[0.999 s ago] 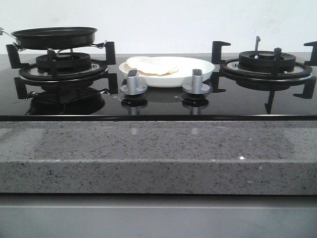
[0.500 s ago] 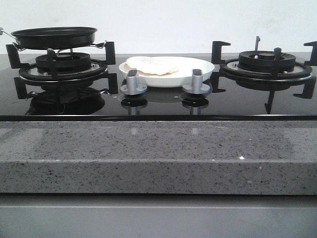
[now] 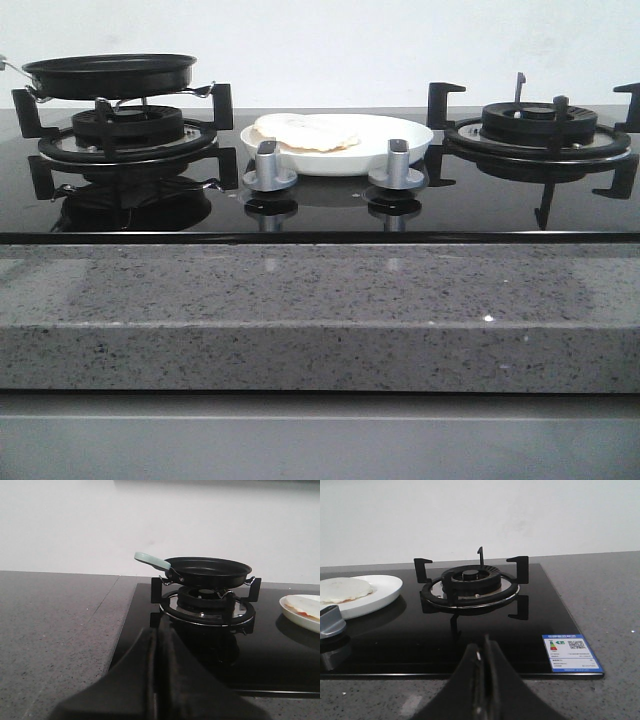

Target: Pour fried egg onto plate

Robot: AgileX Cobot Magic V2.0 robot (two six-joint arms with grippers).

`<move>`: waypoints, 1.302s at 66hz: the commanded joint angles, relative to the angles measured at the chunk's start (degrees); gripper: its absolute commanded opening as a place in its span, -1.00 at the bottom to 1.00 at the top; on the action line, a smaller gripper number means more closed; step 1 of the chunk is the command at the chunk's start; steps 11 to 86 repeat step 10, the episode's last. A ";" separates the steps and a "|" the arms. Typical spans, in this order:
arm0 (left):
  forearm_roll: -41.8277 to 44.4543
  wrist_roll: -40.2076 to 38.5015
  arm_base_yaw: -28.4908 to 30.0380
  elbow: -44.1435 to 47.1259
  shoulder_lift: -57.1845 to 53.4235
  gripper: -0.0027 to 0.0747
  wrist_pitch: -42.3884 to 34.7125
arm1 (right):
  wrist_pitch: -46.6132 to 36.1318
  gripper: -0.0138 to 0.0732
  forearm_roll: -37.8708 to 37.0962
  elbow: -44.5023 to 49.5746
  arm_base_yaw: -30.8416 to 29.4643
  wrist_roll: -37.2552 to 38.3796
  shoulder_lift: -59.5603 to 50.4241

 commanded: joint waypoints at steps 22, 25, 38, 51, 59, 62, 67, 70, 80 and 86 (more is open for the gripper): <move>-0.25 -0.49 0.09 0.34 -0.80 -0.98 -4.81 | -4.96 -0.84 -0.81 -0.44 -0.40 0.08 -1.11; -0.25 -0.49 0.09 0.34 -0.80 -0.98 -4.81 | -4.96 -0.84 -0.81 -0.44 -0.40 0.08 -1.11; -0.25 -0.49 0.09 0.34 -0.80 -0.98 -4.81 | -4.96 -0.84 -0.81 -0.44 -0.40 0.08 -1.11; -0.25 -0.49 0.09 0.34 -0.80 -0.98 -4.81 | -4.96 -0.84 -0.81 -0.44 -0.40 0.08 -1.11; -0.25 -0.49 0.09 0.34 -0.80 -0.98 -4.81 | -4.96 -0.84 -0.81 -0.44 -0.40 0.08 -1.11; -0.25 -0.49 0.09 0.34 -0.80 -0.98 -4.81 | -4.96 -0.84 -0.81 -0.44 -0.40 0.08 -1.11; -0.25 -0.49 0.09 0.34 -0.80 -0.98 -4.81 | -4.96 -0.84 -0.81 -0.44 -0.40 0.08 -1.11; -0.25 -0.49 0.09 0.34 -0.80 -0.98 -4.81 | -4.96 -0.84 -0.81 -0.44 -0.40 0.08 -1.11; -0.25 -0.49 0.09 0.34 -0.80 -0.98 -4.81 | -4.96 -0.84 -0.81 -0.44 -0.40 0.08 -1.11; -0.25 -0.49 0.09 0.34 -0.80 -0.98 -4.81 | -4.96 -0.84 -0.81 -0.44 -0.40 0.08 -1.11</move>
